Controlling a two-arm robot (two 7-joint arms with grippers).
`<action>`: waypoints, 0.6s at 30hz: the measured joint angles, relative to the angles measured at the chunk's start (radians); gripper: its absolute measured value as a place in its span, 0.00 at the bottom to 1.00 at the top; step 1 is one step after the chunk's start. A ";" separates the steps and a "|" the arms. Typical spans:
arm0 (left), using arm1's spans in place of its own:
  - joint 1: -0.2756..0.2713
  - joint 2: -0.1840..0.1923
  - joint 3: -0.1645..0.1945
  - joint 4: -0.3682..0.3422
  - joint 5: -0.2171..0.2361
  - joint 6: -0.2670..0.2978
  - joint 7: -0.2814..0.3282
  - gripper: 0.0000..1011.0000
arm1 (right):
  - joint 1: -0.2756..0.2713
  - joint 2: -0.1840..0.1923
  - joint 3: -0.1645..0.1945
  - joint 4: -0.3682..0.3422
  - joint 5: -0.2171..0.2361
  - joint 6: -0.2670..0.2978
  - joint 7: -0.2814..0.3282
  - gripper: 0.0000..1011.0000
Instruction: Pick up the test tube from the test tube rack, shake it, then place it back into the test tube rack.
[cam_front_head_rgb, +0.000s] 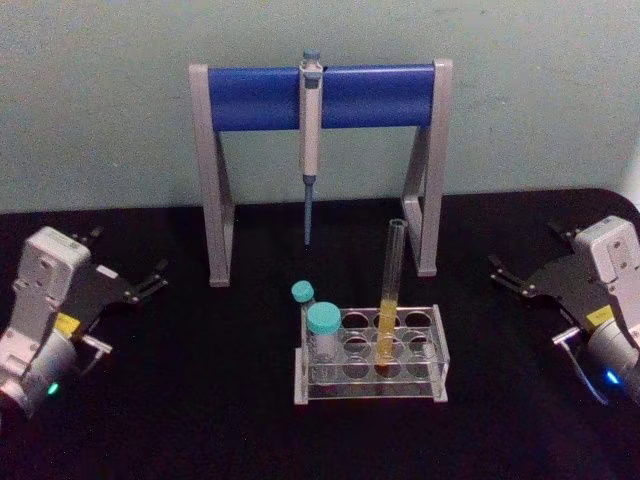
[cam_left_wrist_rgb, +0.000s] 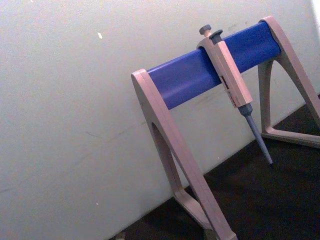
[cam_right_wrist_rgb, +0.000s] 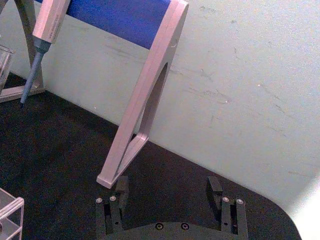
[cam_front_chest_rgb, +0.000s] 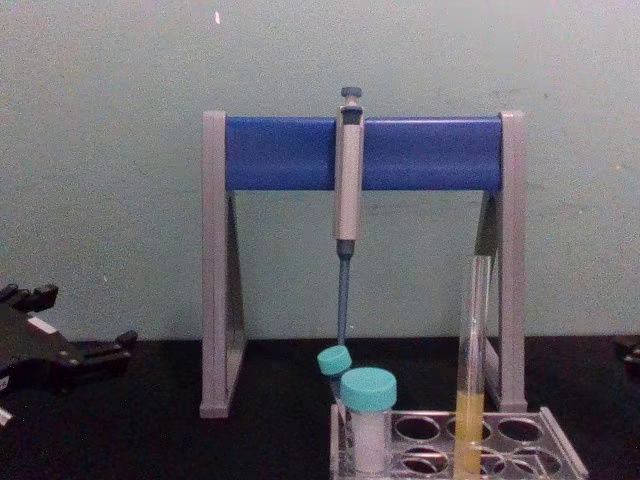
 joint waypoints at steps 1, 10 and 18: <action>0.000 0.000 0.000 0.000 0.000 0.000 0.000 1.00 | 0.000 0.000 0.000 0.000 0.000 0.000 0.000 0.99; 0.000 0.000 0.000 0.000 0.000 0.000 0.000 1.00 | 0.000 0.000 0.000 0.000 0.000 0.000 0.000 0.99; 0.000 0.000 0.000 0.000 0.000 0.000 0.000 1.00 | 0.000 0.000 0.000 0.000 0.000 0.000 0.000 0.99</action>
